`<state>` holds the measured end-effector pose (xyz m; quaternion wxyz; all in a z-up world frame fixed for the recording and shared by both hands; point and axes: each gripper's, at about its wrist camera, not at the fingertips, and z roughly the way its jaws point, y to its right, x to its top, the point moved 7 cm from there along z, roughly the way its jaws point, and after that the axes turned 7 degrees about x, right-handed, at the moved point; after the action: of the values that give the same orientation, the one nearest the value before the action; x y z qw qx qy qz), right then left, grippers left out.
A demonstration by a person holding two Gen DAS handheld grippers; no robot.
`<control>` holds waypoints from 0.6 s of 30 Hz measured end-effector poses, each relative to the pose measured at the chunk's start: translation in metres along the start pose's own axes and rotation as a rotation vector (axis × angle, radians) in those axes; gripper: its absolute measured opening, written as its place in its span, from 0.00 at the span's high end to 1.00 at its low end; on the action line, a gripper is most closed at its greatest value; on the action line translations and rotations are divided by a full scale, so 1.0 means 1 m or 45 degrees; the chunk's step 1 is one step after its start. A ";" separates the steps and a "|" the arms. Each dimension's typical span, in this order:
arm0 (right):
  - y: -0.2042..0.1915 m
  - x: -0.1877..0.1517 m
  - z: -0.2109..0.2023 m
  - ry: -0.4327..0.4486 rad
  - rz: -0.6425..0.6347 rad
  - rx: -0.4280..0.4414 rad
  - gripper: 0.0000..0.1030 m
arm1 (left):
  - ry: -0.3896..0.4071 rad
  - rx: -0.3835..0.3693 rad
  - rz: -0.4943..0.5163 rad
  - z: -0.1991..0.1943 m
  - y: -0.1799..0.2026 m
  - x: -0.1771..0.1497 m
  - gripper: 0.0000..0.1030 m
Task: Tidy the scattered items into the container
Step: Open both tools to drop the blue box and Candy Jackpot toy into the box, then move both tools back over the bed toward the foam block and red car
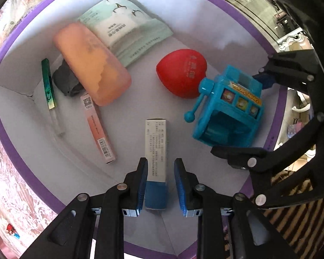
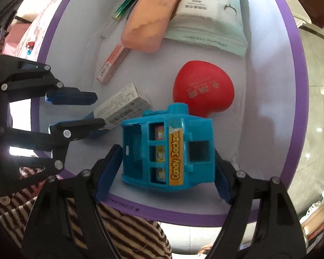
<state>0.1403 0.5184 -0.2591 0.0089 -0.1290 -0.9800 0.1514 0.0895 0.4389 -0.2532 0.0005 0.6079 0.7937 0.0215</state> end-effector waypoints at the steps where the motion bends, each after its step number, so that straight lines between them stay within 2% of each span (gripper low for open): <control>1: 0.001 0.000 0.000 0.003 0.009 0.005 0.23 | 0.003 0.005 0.003 0.000 0.000 -0.001 0.70; 8: 0.006 -0.002 -0.012 0.063 0.071 0.033 0.22 | 0.029 0.037 0.044 -0.006 0.001 -0.010 0.59; 12: 0.008 -0.003 -0.021 0.107 0.107 0.048 0.22 | 0.096 0.039 0.035 -0.019 -0.004 -0.015 0.51; 13: 0.009 -0.003 -0.023 0.118 0.117 0.051 0.22 | 0.114 0.035 0.029 -0.023 -0.005 -0.016 0.36; 14: 0.011 -0.004 -0.026 0.127 0.129 0.055 0.21 | 0.131 0.025 0.016 -0.027 -0.007 -0.017 0.08; 15: 0.009 -0.004 -0.029 0.136 0.134 0.057 0.21 | 0.148 0.015 0.003 -0.031 -0.009 -0.018 0.00; 18: 0.002 -0.002 -0.038 0.162 0.151 0.064 0.21 | 0.200 -0.005 -0.025 -0.046 -0.014 -0.022 0.00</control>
<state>0.1449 0.5310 -0.2235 0.0655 -0.1958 -0.9640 0.1676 0.0807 0.4126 -0.2084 -0.0606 0.5966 0.7971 0.0706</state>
